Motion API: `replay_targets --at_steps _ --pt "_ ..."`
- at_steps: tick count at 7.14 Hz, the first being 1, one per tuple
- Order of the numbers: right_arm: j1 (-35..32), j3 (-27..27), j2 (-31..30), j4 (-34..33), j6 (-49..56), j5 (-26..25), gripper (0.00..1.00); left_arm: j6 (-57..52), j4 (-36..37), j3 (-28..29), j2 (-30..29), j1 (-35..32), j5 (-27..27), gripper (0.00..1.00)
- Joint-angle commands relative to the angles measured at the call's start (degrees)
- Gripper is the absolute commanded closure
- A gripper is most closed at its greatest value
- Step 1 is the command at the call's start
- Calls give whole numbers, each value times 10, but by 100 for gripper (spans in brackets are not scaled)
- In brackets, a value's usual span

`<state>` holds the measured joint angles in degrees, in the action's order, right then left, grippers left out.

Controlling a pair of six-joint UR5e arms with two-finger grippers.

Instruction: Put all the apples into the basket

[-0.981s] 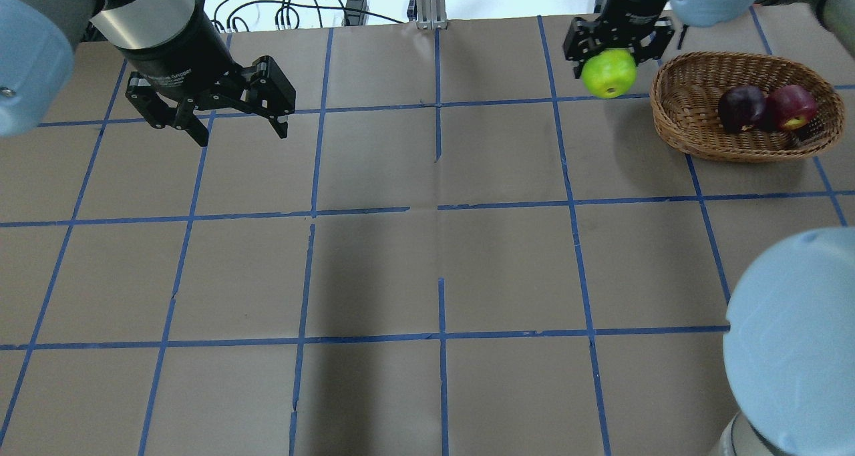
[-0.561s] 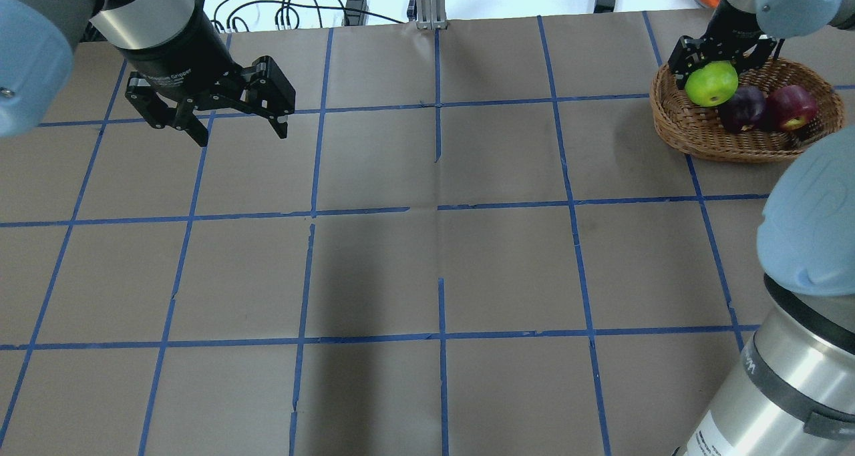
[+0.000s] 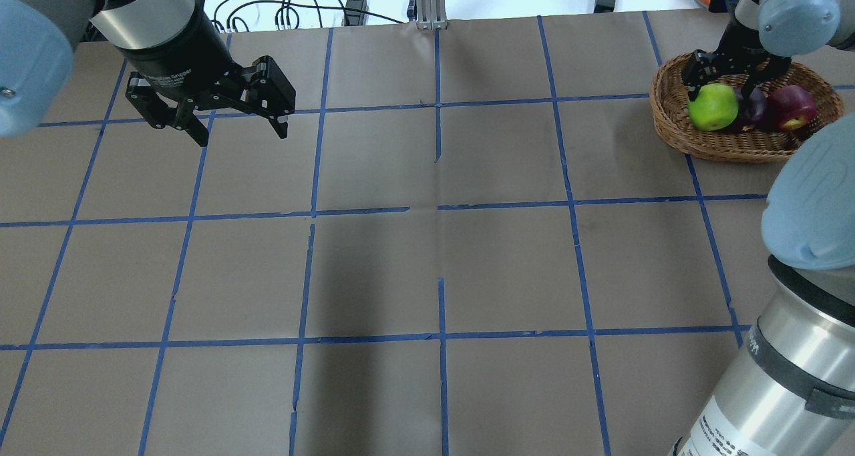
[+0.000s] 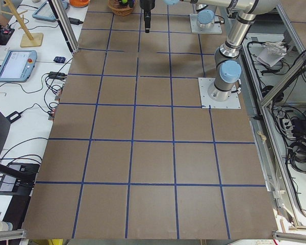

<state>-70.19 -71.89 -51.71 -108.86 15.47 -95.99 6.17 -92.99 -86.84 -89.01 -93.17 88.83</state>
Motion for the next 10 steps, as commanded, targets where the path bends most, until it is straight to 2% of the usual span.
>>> replay_targets --at_steps 1,3,4,7,9,10 --pt "-1 6 -21 13 -2 2 0 1 0 0 0 0 -1 0" --pt "-27 5 -99 122 -6 48 0 0 0 1 1 2 -2 0" --pt "-54 -2 -140 180 -7 50 0 0 0 1 1 3 -2 0" --pt "-117 -5 -245 303 -125 105 0 0 0 1 1 3 -3 0" --pt "-180 -17 -276 324 -175 94 0 0 0 1 1 3 -3 0" --pt "-189 -33 -294 325 -189 93 0 0 0 0 1 2 -3 0"
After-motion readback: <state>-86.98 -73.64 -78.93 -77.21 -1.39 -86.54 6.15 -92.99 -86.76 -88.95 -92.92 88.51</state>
